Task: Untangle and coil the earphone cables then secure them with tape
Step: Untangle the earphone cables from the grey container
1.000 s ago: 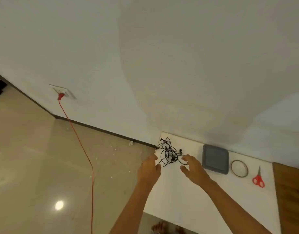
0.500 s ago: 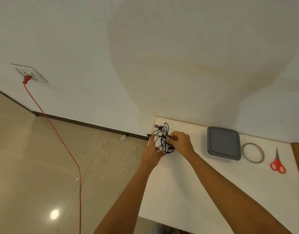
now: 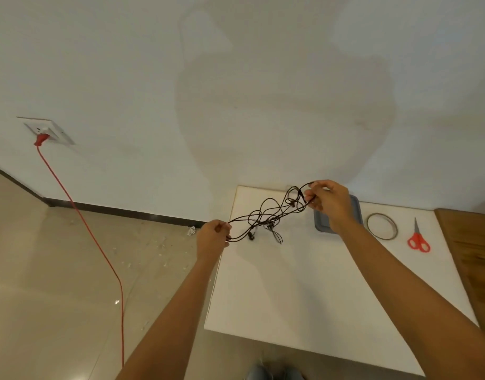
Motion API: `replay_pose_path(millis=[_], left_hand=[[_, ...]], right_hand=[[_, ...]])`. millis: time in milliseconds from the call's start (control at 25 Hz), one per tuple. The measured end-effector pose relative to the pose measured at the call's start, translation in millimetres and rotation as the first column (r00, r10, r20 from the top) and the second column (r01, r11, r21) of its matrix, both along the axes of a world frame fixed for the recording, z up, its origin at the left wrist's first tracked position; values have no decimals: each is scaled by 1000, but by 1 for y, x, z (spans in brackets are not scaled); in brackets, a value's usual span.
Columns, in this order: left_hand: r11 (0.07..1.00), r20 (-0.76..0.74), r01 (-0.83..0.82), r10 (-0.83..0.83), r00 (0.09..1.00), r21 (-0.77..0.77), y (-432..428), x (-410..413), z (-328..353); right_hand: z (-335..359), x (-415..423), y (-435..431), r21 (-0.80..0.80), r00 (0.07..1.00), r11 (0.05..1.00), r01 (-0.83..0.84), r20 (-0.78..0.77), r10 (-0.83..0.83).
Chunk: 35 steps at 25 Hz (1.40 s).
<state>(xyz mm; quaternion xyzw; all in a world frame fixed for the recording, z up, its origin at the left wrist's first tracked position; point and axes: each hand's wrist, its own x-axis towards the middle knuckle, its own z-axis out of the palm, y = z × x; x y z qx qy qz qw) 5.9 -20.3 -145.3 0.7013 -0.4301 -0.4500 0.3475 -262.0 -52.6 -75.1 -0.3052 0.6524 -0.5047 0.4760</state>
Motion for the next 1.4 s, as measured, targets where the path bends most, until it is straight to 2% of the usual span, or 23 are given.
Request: replay_pose_path(millis=[120, 320, 520, 600, 720, 800, 1000, 1040, 1080, 1160, 1200, 1280, 1400], left_hand=[[999, -12, -53, 53, 999, 13, 24, 2, 6], [996, -2, -82, 82, 997, 34, 46, 6, 14], [987, -22, -138, 140, 990, 78, 47, 2, 16], [982, -12, -162, 164, 986, 100, 47, 0, 13], [973, 52, -204, 199, 979, 112, 46, 1, 8], [968, 58, -220, 215, 975, 123, 47, 2, 8], [983, -95, 2, 15, 995, 184, 44, -29, 12], [977, -67, 69, -57, 996, 199, 43, -37, 17], [968, 51, 148, -161, 986, 204, 42, -44, 23], [941, 301, 284, -330, 895, 185, 42, -58, 38], [936, 301, 319, -350, 887, 147, 41, -66, 49], [922, 185, 388, -383, 905, 10, 36, -83, 70], [850, 86, 510, -502, 860, -135, 21, -114, 99]], right_hand=[[16, -17, 18, -42, 996, 996, 73, 56, -71], [38, -38, 36, -58, 992, 991, 121, 45, -118], [59, -52, 40, -152, 980, 969, 196, 63, -188], [65, -63, 40, -218, 952, 927, 306, 86, -294], [78, -88, 41, -283, 856, 810, 514, 224, -465], [89, -99, 40, -282, 828, 781, 558, 257, -499], [108, -81, 38, -283, 978, 936, 209, 64, -199], [112, -75, 39, -294, 988, 943, 156, 36, -152], [119, -71, 40, -308, 993, 944, 114, 16, -115], [132, -63, 45, -330, 999, 943, 29, -23, -39], [140, -59, 48, -336, 999, 942, -26, -49, 10], [155, -50, 54, -352, 989, 925, -142, -83, 120], [183, -35, 61, -407, 972, 892, -197, 40, 233]])
